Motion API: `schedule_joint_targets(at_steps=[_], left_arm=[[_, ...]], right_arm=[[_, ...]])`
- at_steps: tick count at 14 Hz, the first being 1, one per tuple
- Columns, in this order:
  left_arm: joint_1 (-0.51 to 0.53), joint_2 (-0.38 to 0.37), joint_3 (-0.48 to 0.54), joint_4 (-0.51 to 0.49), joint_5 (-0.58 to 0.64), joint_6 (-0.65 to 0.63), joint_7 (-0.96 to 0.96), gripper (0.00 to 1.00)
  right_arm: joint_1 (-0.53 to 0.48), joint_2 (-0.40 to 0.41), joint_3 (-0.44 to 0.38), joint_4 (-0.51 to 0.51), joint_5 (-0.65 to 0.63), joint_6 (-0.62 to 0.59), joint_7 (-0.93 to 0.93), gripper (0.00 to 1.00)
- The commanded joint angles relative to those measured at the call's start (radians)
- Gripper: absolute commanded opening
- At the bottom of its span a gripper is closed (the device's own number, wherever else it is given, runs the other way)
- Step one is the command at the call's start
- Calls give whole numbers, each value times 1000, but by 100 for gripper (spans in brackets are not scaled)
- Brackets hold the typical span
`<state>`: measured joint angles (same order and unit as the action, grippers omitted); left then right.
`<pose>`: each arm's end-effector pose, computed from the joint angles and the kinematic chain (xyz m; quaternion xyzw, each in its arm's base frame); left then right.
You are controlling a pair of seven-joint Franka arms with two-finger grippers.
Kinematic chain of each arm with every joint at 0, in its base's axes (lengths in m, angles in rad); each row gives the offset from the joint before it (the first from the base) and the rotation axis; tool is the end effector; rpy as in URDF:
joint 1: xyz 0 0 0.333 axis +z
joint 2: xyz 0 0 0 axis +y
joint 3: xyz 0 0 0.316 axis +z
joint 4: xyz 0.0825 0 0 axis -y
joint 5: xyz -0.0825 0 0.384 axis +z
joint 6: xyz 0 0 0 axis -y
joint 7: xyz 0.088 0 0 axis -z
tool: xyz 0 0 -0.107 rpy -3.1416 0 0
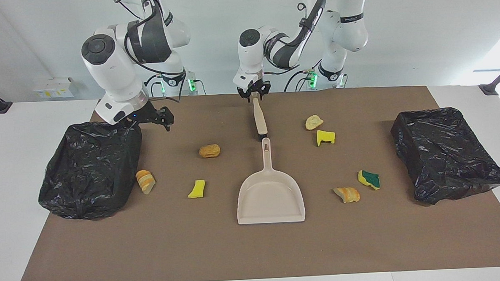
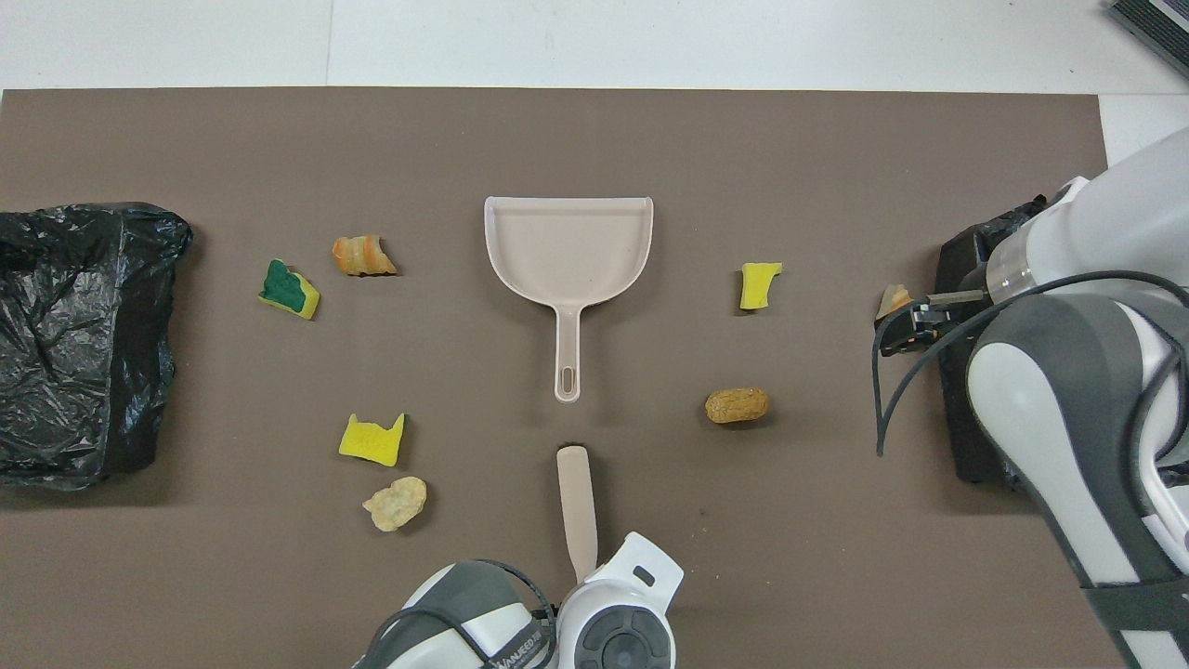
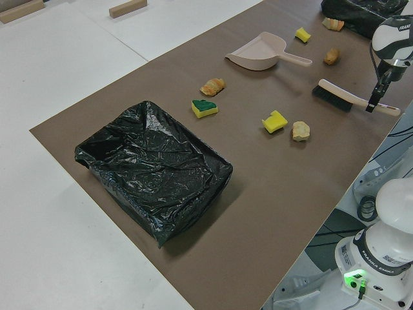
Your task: Sweep and dump trash in bin
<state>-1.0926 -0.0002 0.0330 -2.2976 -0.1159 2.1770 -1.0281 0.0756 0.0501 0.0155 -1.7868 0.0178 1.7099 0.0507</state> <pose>0.2403 -0.4373 0.3390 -0.9970 -0.0201 0.0696 0.0290 0.5617 0.0528 0.5058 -0.9978 -0.0184 0.0639 0.0046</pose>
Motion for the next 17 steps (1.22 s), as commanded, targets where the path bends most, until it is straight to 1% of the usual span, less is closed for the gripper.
schedule_joint_targets(at_steps=[1,2,4,6,7,9,12,15,17], left_arm=[[2,-15,1,3,-16,-28,0,12],[3,-15,1,3,-16,-28,2,0],[8,-14,2,3,-16,-32,3,0],[55,-17,1,7,-16,-49,11,0],[72,-21,1,23,-16,-89,14,0],[112,-23,5,76,-16,-196,14,0],[173,-58,12,96,-5,-311,11,0],[255,-78,10,98,-5,-382,-4,0],[266,-83,10,96,-14,-411,-108,0]], right_arm=[[-2,-10,0,-19,17,25,14,100],[-2,-10,0,-19,17,27,14,100],[-2,-7,0,-19,17,30,15,100],[0,10,0,-19,17,49,18,100],[4,17,0,-19,17,69,24,100],[44,33,0,-19,17,105,84,100],[122,73,1,-17,17,184,211,100],[217,86,1,-14,17,238,326,100],[256,91,1,-6,17,252,348,100]])
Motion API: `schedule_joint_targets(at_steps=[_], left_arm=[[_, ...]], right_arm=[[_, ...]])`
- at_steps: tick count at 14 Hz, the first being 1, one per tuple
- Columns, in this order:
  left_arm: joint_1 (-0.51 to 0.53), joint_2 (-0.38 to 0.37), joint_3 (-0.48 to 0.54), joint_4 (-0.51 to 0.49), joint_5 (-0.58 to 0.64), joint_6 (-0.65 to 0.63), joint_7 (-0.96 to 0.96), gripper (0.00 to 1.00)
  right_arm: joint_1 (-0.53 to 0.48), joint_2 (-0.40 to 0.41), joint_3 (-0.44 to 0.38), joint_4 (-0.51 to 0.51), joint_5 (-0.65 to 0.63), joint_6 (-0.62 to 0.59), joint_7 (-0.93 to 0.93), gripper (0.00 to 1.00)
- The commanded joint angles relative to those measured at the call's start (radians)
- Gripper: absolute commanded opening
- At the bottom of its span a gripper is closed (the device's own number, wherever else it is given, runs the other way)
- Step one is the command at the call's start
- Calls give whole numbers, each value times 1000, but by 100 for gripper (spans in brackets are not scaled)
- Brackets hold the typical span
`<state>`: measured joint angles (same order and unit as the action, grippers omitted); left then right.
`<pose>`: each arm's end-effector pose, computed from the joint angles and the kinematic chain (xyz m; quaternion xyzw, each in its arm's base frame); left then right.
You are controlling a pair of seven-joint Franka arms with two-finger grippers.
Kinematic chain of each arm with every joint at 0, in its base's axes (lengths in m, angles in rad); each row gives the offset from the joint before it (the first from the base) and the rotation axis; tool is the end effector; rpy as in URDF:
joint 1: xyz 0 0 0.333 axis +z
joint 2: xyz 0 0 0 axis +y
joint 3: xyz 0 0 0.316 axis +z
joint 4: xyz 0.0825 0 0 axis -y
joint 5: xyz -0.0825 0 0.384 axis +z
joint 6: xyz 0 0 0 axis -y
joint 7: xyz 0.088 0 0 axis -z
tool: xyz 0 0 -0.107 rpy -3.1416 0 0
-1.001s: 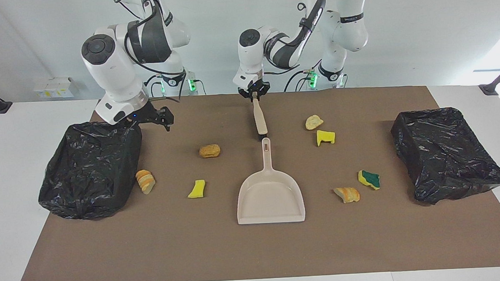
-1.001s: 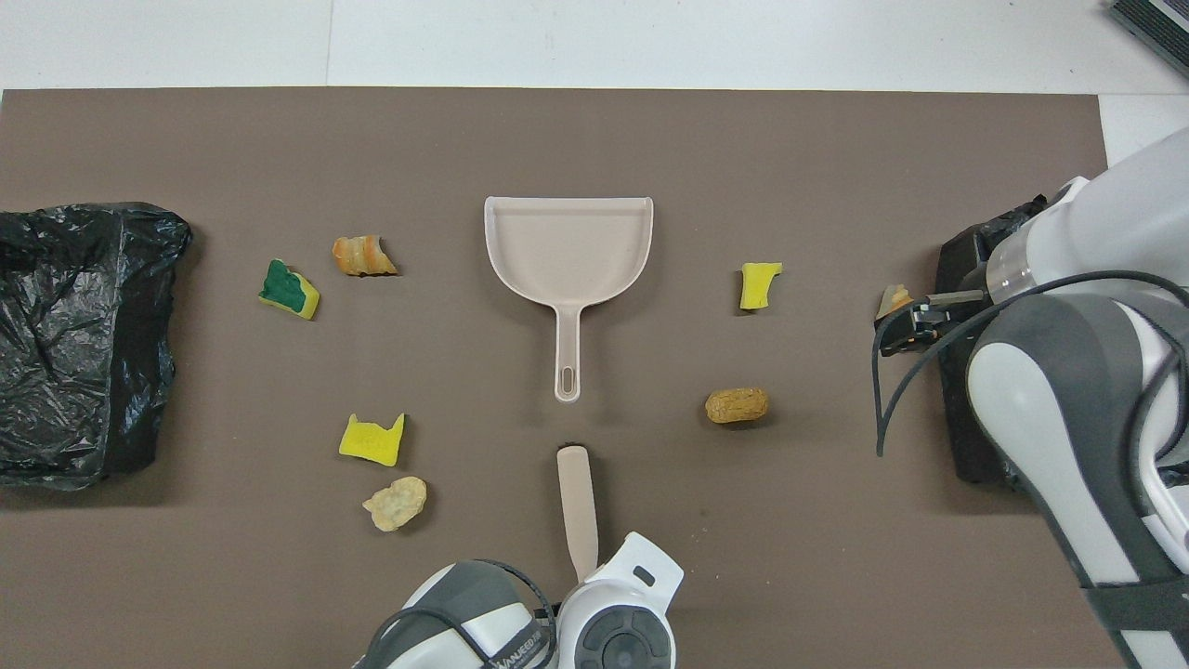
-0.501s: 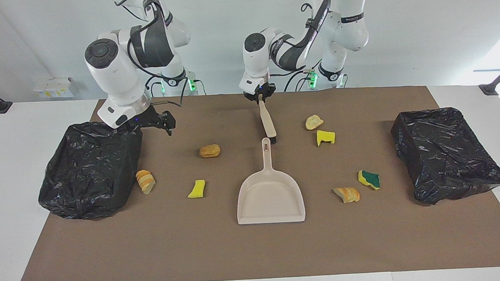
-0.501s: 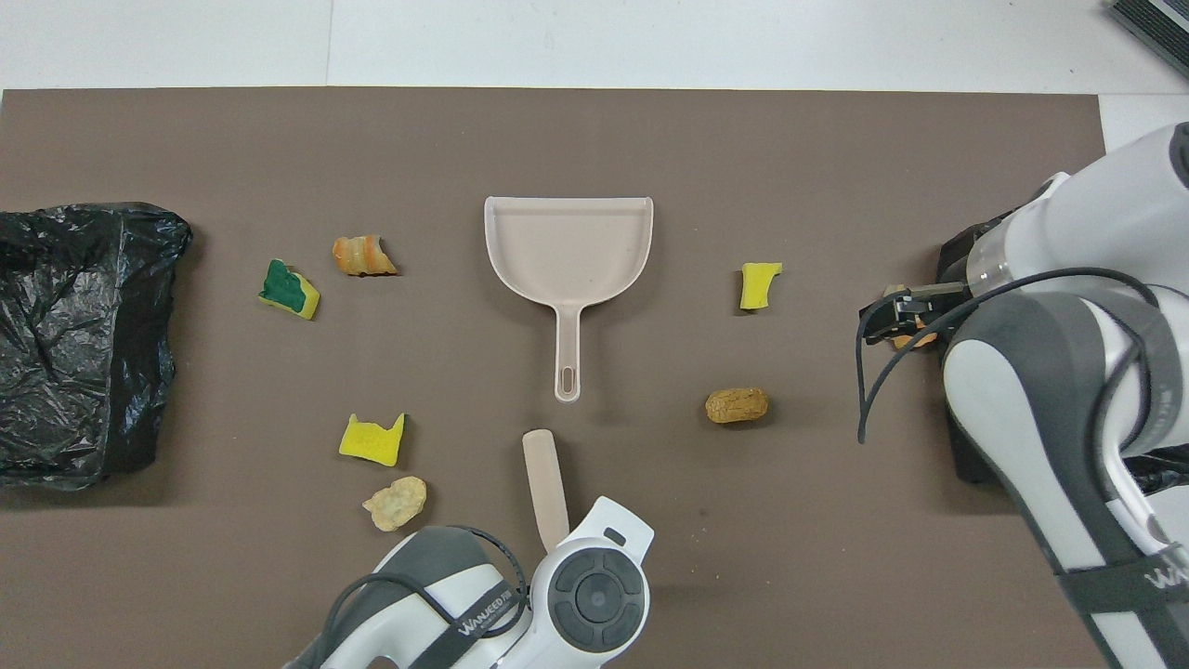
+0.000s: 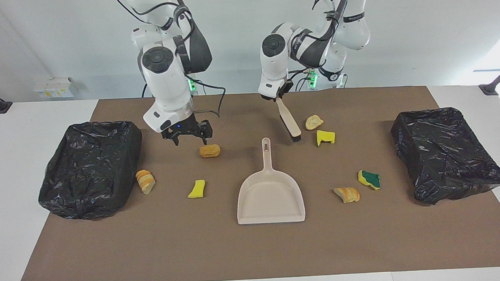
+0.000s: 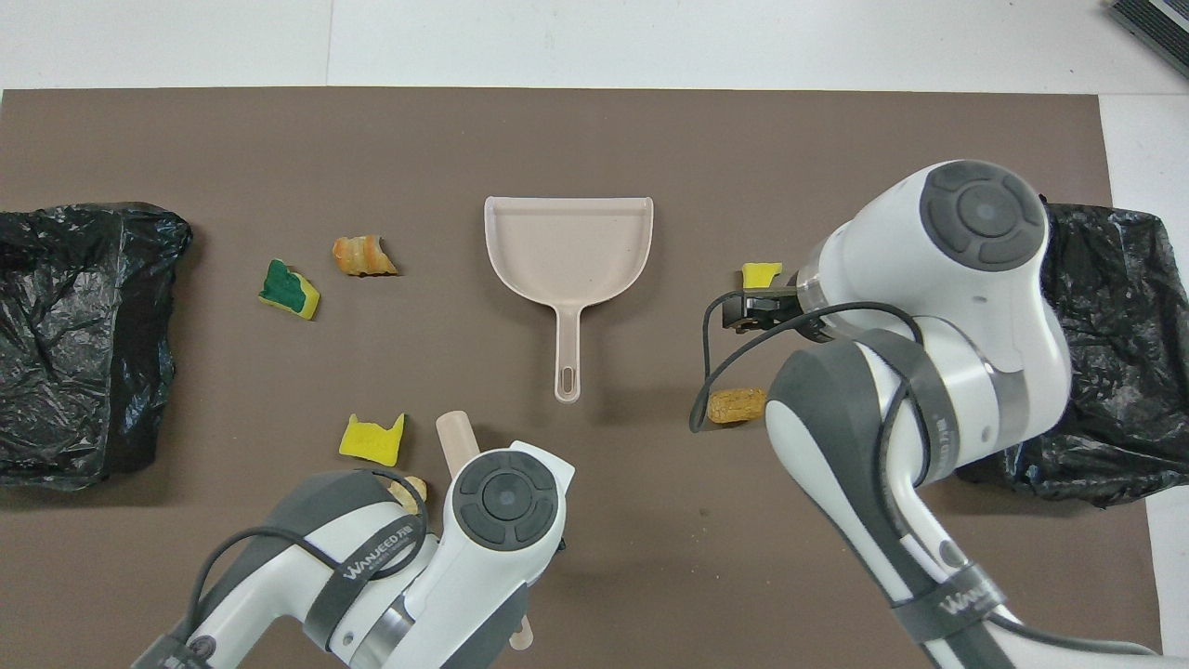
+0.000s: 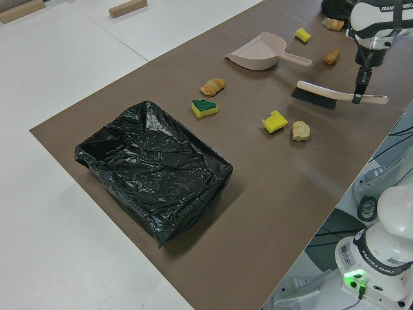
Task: Sweep and dump trash in bin
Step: 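Grasp the brush with the left gripper while the right gripper grasps the dustpan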
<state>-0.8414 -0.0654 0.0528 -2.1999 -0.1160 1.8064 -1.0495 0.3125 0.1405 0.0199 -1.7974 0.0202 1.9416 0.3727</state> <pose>0.3312 -0.3468 0.3891 -0.9736 -0.1501 0.1427 0.0963 0.5691 0.1974 0.4669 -0.9997 0.0239 0.0020 0.0108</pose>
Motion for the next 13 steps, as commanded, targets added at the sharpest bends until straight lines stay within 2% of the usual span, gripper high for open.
schedule_joint_targets(at_steps=[1,5,8,11,13], left_arm=[[18,-17,-8,-1,-20,-59,-166,0],[81,-22,-8,-1,-82,-174,-344,0],[99,-51,-8,-12,-94,-260,-377,0],[134,-80,-8,-75,-163,-222,-374,0],[157,-123,-8,-165,-201,-114,-363,0]], right_arm=[[39,7,-3,4,15,37,53,100],[157,56,-5,41,4,99,199,100],[177,88,-3,69,15,106,230,100],[209,129,-2,90,1,112,230,100],[220,157,-2,113,9,123,235,100]])
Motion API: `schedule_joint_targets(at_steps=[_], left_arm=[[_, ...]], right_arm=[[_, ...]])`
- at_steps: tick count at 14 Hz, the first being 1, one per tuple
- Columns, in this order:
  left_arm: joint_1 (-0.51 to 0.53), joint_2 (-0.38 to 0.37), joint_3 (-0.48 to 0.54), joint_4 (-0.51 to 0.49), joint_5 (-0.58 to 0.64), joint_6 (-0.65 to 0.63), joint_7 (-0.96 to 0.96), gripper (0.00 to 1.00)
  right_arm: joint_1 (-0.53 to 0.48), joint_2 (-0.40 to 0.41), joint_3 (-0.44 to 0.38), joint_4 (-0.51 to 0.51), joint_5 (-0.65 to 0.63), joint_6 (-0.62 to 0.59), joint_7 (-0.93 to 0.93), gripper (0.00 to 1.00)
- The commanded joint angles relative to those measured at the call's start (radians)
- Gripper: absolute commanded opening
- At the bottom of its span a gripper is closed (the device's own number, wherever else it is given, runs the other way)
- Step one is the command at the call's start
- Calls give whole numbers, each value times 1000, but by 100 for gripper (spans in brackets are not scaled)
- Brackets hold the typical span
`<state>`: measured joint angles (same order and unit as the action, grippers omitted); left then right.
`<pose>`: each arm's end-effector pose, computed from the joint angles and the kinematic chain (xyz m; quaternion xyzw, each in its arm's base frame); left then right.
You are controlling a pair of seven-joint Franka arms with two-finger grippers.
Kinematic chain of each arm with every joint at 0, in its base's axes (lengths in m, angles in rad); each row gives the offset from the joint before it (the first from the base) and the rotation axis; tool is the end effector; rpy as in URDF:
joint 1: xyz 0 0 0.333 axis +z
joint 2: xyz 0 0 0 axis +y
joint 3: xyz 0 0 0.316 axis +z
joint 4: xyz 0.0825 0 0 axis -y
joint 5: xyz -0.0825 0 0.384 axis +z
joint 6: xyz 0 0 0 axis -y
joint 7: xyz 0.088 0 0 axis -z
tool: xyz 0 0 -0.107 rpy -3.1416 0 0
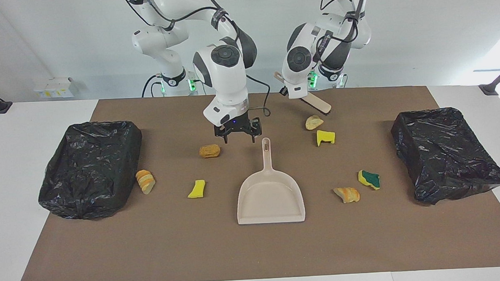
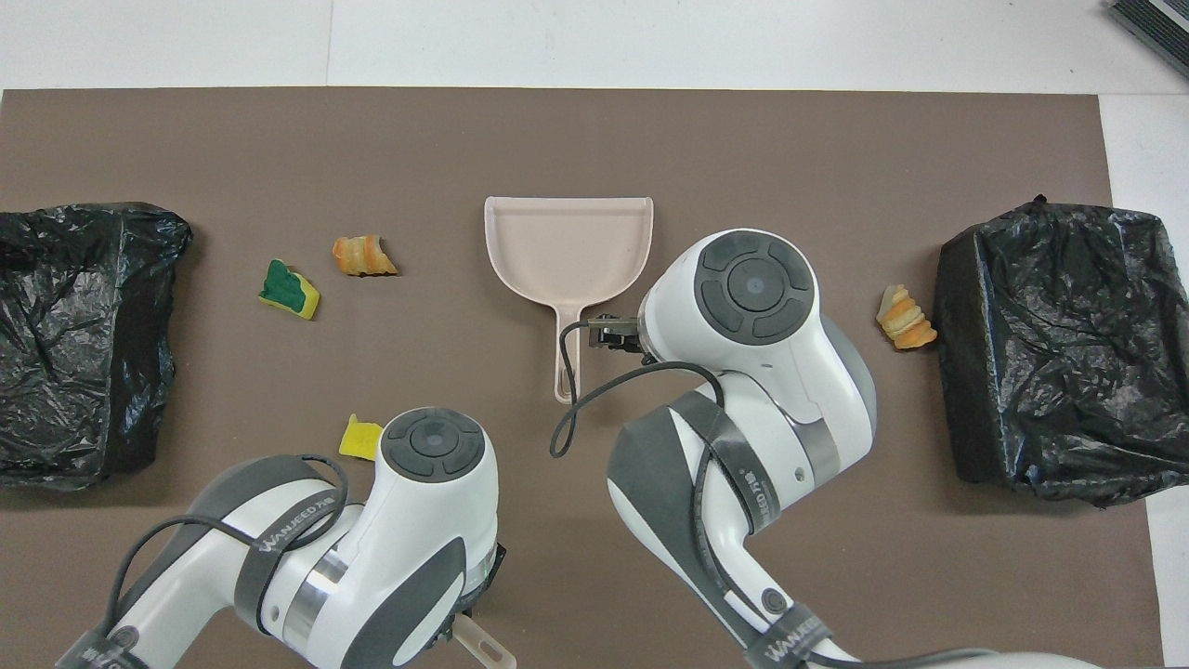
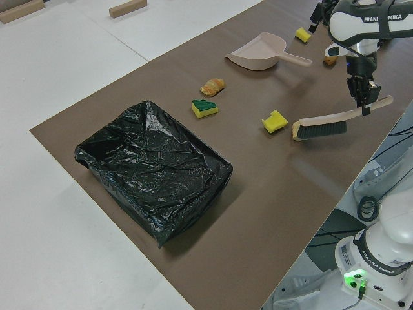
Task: Sweep and dump trash in bin
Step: 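Grasp the brush with the left gripper while the right gripper grasps the dustpan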
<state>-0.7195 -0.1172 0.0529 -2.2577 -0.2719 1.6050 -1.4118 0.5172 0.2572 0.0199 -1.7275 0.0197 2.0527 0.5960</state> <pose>0.3255 -0.2914 0.3852 -0.8752 -0.3843 0.2470 0.1591 0.5498 0.3275 0.4380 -0.9988 0.0341 -0.0226 0.0279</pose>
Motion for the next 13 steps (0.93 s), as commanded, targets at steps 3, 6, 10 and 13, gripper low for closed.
schedule_joint_targets(at_steps=[3,6,10,13], left_arm=[[80,-81,-8,-137,-107,162,-4,0],[226,-70,-8,-141,-116,159,4,0],[305,-48,-8,-135,-115,213,90,0],[290,-42,-10,-129,-130,222,65,0]], right_arm=[[35,109,0,80,9,63,40,100],[81,184,0,121,-4,96,90,96],[103,206,-2,120,-21,112,93,77],[101,206,0,111,-46,132,85,63]])
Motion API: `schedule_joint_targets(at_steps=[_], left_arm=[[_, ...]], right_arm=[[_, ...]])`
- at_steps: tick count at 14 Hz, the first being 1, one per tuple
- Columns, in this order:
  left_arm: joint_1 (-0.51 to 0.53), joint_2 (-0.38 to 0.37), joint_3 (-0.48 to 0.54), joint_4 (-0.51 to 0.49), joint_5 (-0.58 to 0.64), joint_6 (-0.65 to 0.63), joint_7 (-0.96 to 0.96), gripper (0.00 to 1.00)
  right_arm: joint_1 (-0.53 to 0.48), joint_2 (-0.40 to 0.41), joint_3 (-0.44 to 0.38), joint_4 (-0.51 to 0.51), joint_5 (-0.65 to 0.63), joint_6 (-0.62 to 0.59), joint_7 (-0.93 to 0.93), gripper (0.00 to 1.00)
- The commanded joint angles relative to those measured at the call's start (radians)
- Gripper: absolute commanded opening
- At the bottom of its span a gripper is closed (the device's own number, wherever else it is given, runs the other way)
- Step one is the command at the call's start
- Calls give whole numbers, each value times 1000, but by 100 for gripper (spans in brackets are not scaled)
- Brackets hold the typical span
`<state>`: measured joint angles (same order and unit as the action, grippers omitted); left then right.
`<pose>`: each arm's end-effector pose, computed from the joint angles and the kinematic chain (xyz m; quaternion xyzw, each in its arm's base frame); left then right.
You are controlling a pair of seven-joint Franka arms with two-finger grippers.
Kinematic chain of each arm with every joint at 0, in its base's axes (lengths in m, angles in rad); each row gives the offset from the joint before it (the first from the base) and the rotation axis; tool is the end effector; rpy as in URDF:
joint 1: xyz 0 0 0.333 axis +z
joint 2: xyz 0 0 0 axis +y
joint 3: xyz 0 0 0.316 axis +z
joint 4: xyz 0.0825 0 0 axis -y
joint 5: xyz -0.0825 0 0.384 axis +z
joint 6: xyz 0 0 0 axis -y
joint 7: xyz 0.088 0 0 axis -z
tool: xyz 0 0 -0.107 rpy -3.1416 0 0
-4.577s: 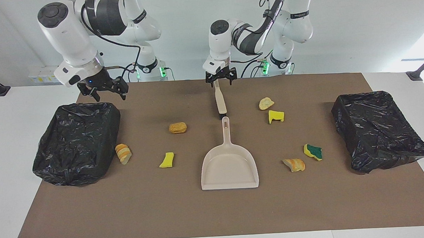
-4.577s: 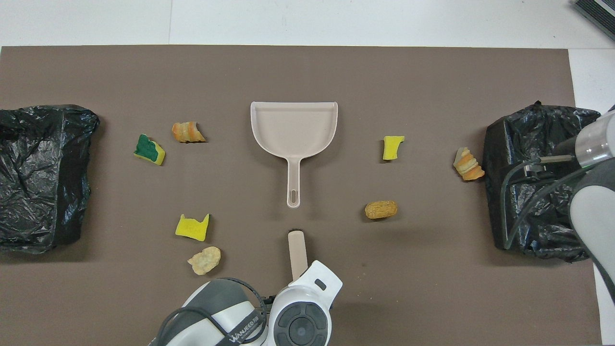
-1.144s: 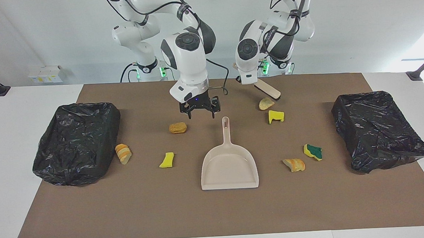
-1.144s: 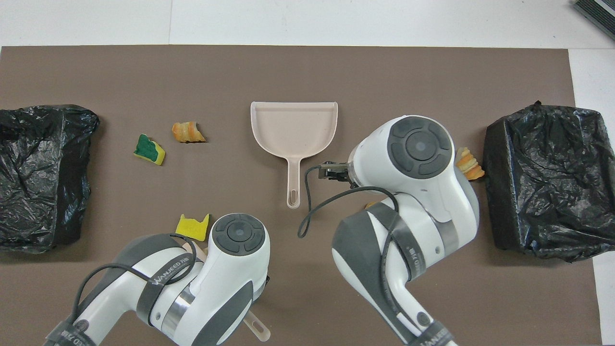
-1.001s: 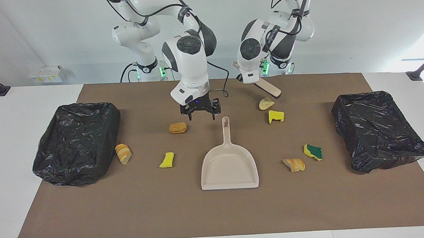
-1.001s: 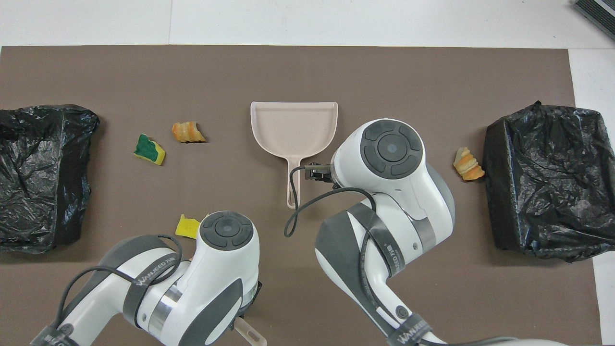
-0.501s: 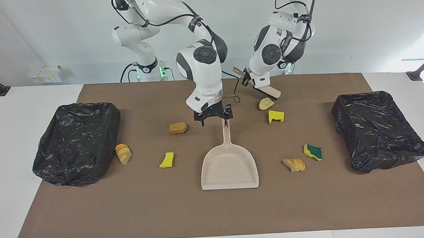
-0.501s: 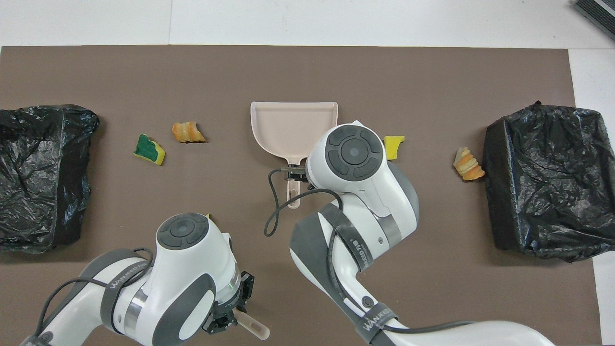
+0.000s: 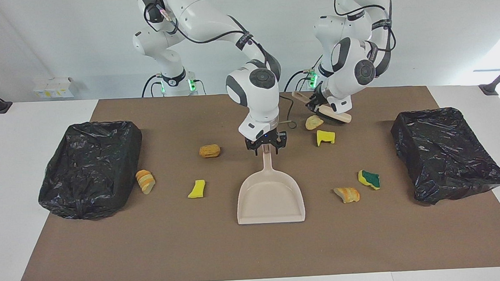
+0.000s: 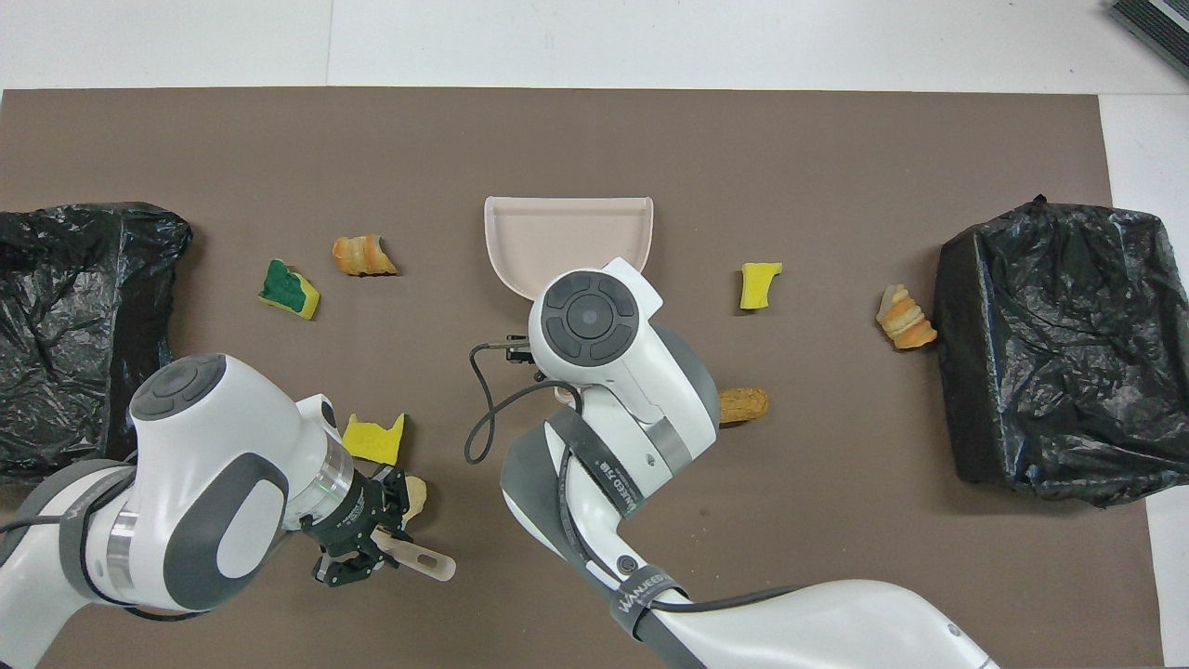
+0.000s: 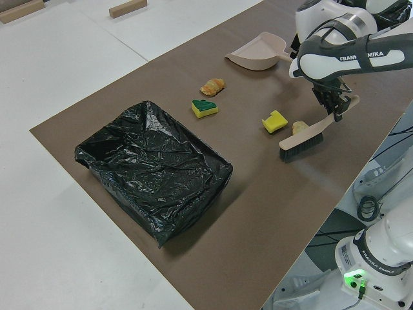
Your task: Sweep and dump trash in bin
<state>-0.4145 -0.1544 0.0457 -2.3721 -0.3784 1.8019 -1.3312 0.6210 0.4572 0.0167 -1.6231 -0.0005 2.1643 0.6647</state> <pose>0.3898 -0.1839 0.3638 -0.8148 -0.5145 0.2644 0.0381 0.5518 0.4070 0.3657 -0.9990 0.0144 -0.0313 0.0282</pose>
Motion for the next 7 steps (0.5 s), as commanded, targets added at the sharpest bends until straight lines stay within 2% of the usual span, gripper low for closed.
schedule_joint_targets(at_steps=[1,2,4,7], left_arm=[[-10,-8,-3,-16,-39,16,-14,0],[-13,-10,-3,-18,-62,-1,-17,0],[-17,-17,-6,-22,-95,-42,-14,0],[-17,-13,-7,-22,-160,-13,-19,0]], right_arm=[[-4,6,3,3,-24,20,13,60],[-6,5,3,-4,-24,23,9,57],[-6,0,3,-21,-23,28,6,57],[-6,-6,3,-31,-21,28,-4,56]])
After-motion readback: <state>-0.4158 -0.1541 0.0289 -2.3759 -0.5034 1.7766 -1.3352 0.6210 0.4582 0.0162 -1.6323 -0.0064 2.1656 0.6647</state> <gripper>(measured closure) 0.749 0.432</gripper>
